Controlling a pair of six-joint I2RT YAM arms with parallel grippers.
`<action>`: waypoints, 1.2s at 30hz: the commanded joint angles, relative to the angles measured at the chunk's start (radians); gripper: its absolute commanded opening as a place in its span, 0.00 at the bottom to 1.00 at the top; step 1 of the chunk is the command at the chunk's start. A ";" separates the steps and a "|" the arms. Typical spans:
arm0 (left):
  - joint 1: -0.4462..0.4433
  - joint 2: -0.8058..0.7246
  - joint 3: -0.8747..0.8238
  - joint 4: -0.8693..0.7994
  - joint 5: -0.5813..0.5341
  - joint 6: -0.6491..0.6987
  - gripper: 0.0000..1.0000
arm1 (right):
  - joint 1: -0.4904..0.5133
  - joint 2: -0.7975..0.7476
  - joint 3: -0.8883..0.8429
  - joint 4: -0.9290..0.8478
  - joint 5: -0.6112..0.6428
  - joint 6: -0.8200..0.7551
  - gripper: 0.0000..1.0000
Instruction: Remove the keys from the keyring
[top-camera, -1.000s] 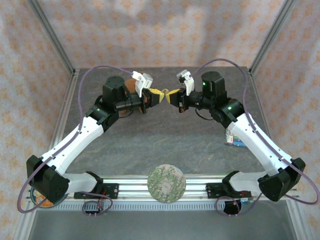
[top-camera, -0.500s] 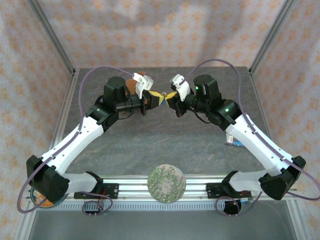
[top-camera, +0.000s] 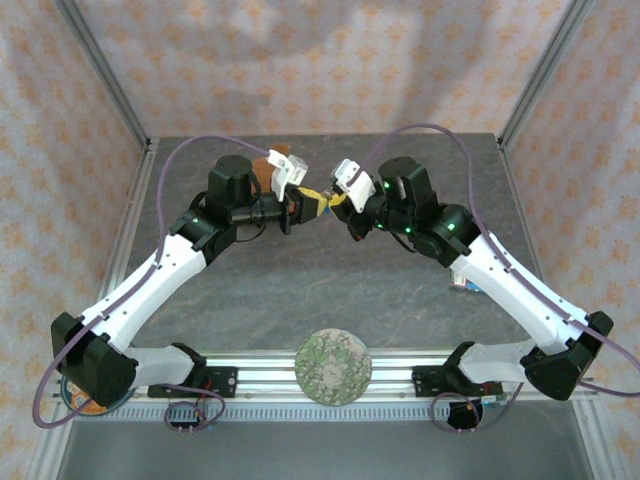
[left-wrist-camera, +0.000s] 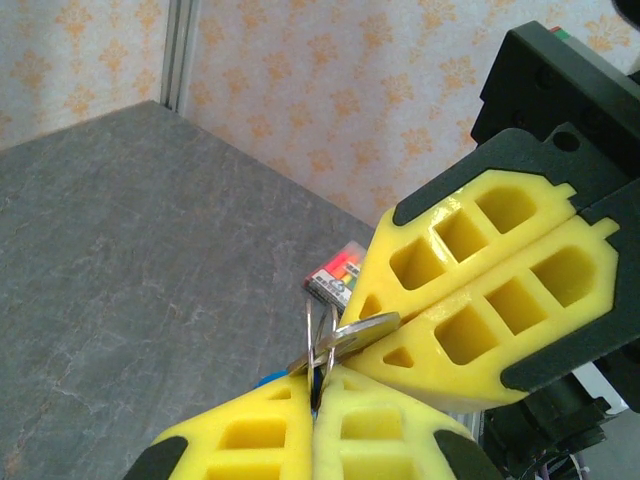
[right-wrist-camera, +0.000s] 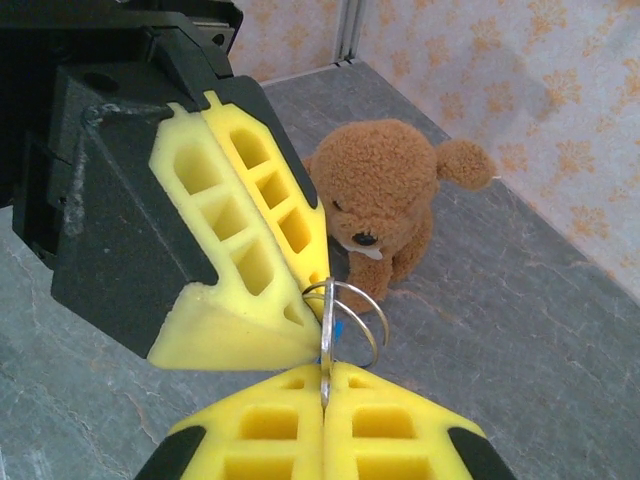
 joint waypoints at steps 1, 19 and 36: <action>-0.023 -0.011 0.023 0.153 -0.015 0.016 0.00 | 0.052 -0.005 -0.003 0.015 -0.235 0.072 0.00; 0.003 -0.187 -0.211 0.310 -0.169 -0.053 0.48 | -0.160 -0.032 -0.102 0.361 -0.382 0.588 0.00; 0.105 -0.189 -0.288 0.549 -0.162 -0.261 0.58 | -0.204 -0.029 -0.208 0.569 -0.567 0.703 0.00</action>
